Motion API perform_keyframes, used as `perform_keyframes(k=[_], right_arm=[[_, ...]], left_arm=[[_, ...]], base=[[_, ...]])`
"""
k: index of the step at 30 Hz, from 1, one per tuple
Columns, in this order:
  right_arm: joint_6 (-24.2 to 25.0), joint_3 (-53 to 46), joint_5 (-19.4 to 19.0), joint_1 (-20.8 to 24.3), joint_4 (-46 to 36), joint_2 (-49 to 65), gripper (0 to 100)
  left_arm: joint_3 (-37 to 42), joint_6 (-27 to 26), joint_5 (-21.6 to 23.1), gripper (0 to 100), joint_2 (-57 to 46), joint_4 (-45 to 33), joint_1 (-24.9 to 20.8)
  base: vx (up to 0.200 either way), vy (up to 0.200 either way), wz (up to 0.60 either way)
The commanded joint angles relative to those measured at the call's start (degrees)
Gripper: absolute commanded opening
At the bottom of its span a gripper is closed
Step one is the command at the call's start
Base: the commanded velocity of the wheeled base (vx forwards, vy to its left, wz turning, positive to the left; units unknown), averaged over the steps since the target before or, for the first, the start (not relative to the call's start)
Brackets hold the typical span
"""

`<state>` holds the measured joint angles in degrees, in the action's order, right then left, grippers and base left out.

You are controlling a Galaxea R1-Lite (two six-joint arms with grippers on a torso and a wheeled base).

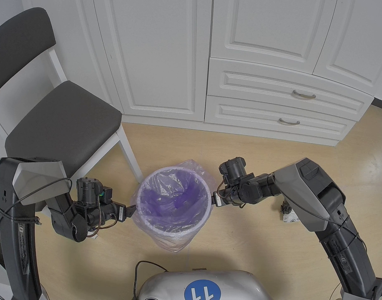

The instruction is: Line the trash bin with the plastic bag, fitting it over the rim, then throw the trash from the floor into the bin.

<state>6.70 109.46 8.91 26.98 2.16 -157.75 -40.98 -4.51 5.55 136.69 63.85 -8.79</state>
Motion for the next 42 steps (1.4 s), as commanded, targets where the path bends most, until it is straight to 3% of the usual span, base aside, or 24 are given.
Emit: perform_keyframes(k=[1, 7, 14, 20, 26, 31, 32, 33, 34, 35, 38, 42], right_arm=[[-0.20, 3.83, 1.72, -0.52, -1.72, -3.45, 100], [1.03, -0.04, 1.90, -0.87, -1.45, 0.69, 100], [3.05, -7.33, 1.81, -2.19, -0.93, 9.39, 100], [6.04, -16.21, 1.81, -2.90, 1.89, 16.59, 100], [6.92, -35.46, 1.90, -3.07, 14.63, 24.77, 100], [5.86, -59.27, 1.90, -3.42, 43.46, 33.21, 100], [5.78, -59.80, 1.90, -3.42, 44.16, 33.38, 100], [4.11, -64.99, 1.81, -3.42, 52.16, 34.79, 100], [3.84, -65.34, 1.81, -3.42, 52.69, 34.88, 100], [1.47, -68.94, 1.46, -3.42, 58.31, 35.49, 100], [-3.36, -70.88, 1.46, -4.30, 62.44, 35.58, 100], [-5.03, -71.31, 1.20, -5.80, 63.23, 36.46, 100]], left_arm=[[1.61, -0.50, -0.27, 100, -0.99, 0.04, -0.35], [3.19, -0.68, -0.36, 100, -1.25, 1.10, -0.35], [7.06, -1.99, -3.44, 100, -3.19, 4.44, -1.32], [10.14, -1.99, -3.53, 100, -9.43, 4.35, -4.48], [8.11, -3.84, -7.04, 100, -11.36, -0.31, -10.90], [-1.82, -6.30, -12.93, 100, -8.02, -8.04, -15.73], [-2.08, -6.30, -13.02, 100, -7.93, -8.22, -15.91], [-5.33, -7.27, -14.34, 100, -6.79, -11.03, -17.67], [-5.60, -7.35, -14.42, 100, -6.70, -11.30, -17.75], [-9.38, -8.41, -15.83, 100, -5.03, -14.11, -19.42], [-15.35, -9.90, -18.47, 100, -1.69, -17.10, -21.36], [-21.33, -11.13, -19.87, 100, 2.70, -19.38, -22.32]], base=[[0.000, 0.000, 0.00], [0.000, 0.000, 0.00], [0.000, 0.000, 0.00], [0.000, 0.000, 0.00], [0.000, 0.000, 0.00], [0.000, 0.000, 0.00], [0.000, 0.000, 0.00], [0.000, 0.000, 0.00], [0.000, 0.000, 0.00], [0.000, 0.000, 0.00], [0.000, 0.000, 0.00], [0.000, 0.000, 0.00]])
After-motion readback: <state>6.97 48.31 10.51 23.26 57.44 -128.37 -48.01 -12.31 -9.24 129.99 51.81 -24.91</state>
